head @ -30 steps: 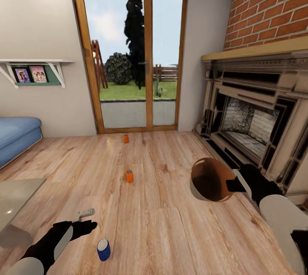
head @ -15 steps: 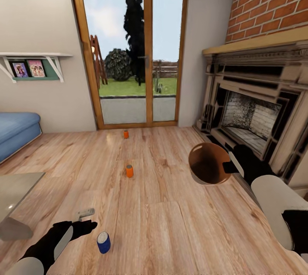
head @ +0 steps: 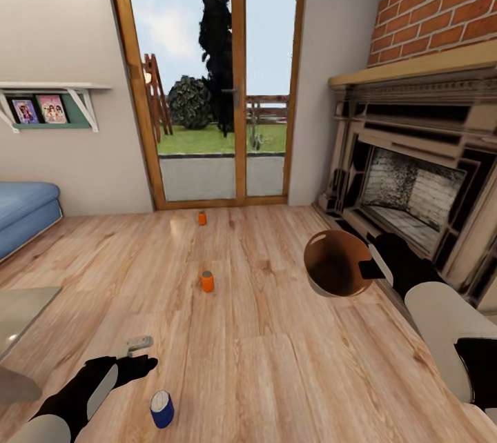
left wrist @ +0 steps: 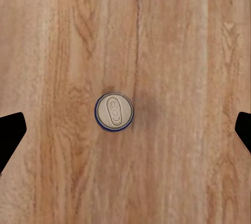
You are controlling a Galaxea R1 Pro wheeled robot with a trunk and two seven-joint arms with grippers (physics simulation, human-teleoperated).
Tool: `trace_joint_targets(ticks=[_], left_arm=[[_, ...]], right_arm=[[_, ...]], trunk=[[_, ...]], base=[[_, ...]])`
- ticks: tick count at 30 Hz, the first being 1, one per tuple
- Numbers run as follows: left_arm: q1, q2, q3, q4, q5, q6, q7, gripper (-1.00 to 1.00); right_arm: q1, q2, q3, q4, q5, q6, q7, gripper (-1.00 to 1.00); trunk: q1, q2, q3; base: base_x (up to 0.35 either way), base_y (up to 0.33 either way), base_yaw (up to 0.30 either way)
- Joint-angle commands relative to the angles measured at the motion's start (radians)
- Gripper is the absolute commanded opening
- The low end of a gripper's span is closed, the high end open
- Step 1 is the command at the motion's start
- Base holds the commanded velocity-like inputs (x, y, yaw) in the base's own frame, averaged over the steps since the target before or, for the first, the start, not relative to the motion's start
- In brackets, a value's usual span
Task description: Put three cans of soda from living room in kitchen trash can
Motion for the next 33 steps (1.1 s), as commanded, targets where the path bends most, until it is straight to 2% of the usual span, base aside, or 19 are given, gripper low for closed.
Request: trace_joint_targets(ticks=[1, 10, 33], left_arm=[[0.0, 0.0, 0.0, 0.0, 0.001, 0.0, 0.0, 1.0], [0.0, 0.001, 0.003, -0.011, 0.002, -0.001, 0.0, 1.0], [0.0, 0.001, 0.002, -0.011, 0.002, -0.001, 0.0, 1.0]], right_arm=[[0.0, 0.0, 0.0, -0.001, -0.003, -0.001, 0.0, -1.0], [0.003, 0.0, 0.0, -0.001, -0.003, -0.003, -0.001, -1.0], [0.005, 0.0, -0.001, 0.001, -0.004, -0.009, -0.003, -1.0]], trunk=[[0.0, 0.0, 0.0], [0.0, 0.0, 0.0], [0.088, -0.161, -0.072]], base=[[0.318, 0.0, 0.0], [0.181, 0.046, 0.0], [0.003, 0.001, 0.0]])
